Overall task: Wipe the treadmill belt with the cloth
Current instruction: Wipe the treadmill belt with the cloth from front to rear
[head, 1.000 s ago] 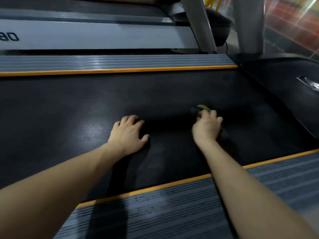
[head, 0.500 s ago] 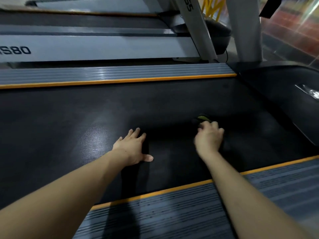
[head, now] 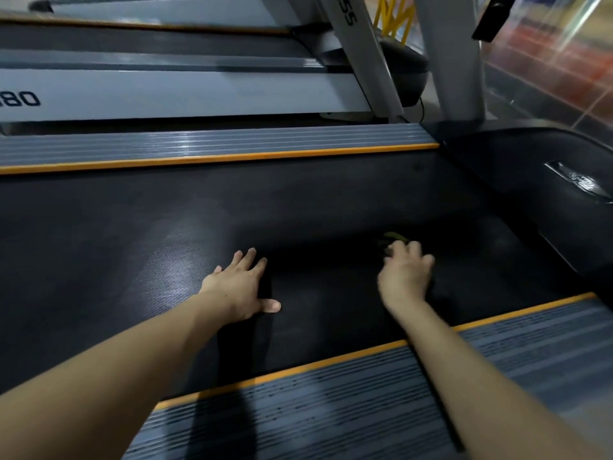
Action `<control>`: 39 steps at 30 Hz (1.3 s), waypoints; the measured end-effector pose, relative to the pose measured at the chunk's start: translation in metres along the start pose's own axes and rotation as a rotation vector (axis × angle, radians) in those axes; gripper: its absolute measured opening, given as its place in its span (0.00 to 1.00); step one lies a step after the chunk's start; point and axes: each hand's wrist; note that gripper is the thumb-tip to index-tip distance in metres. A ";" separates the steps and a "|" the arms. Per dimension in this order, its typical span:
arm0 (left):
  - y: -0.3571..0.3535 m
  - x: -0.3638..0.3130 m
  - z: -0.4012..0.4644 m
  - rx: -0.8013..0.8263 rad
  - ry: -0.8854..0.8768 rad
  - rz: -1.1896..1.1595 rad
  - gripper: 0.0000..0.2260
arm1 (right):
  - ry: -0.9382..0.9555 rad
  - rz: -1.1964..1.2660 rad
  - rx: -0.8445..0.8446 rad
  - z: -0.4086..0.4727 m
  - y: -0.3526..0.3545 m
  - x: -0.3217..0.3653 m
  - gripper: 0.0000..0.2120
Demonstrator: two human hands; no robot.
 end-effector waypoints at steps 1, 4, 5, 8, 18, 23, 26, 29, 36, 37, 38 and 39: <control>0.000 0.000 0.000 0.002 -0.001 0.005 0.47 | 0.054 0.007 0.021 -0.019 -0.001 0.023 0.08; 0.000 -0.001 0.000 -0.004 -0.001 0.024 0.47 | 0.376 0.154 0.179 -0.086 -0.003 0.079 0.07; -0.001 0.000 -0.001 -0.003 0.002 0.024 0.47 | 0.468 0.213 0.242 -0.098 -0.001 0.083 0.07; -0.003 0.000 0.000 -0.008 -0.008 0.034 0.47 | 0.569 0.267 0.253 -0.074 0.002 0.060 0.08; -0.004 0.001 0.001 0.012 -0.019 0.029 0.46 | 0.054 0.107 0.103 -0.034 -0.005 0.044 0.08; -0.006 0.004 -0.001 -0.017 -0.027 0.012 0.47 | 0.449 0.285 0.299 -0.086 0.005 0.070 0.07; -0.009 0.006 -0.009 -0.081 -0.038 0.004 0.45 | 0.296 0.179 0.197 -0.043 0.011 0.017 0.08; -0.017 0.003 -0.022 -0.177 -0.037 -0.008 0.37 | 0.039 0.119 0.147 -0.018 0.022 -0.017 0.07; -0.049 -0.001 -0.070 -0.381 -0.005 -0.045 0.23 | 0.232 0.189 0.261 -0.124 0.020 0.085 0.06; -0.053 -0.001 -0.074 -0.390 0.001 -0.042 0.23 | 0.307 0.215 0.314 -0.125 0.023 0.084 0.06; -0.057 -0.003 -0.078 -0.400 0.010 -0.046 0.23 | 0.363 0.232 0.344 -0.116 0.026 0.076 0.06; -0.059 -0.004 -0.081 -0.412 0.023 -0.061 0.22 | 0.391 0.215 0.340 -0.104 0.028 0.064 0.07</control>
Point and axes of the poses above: each hand's wrist, its own z-axis towards the middle knuckle, its own y-axis out of the back of the hand, x = y × z, and after that the axes turned 10 degrees about -y, right-handed
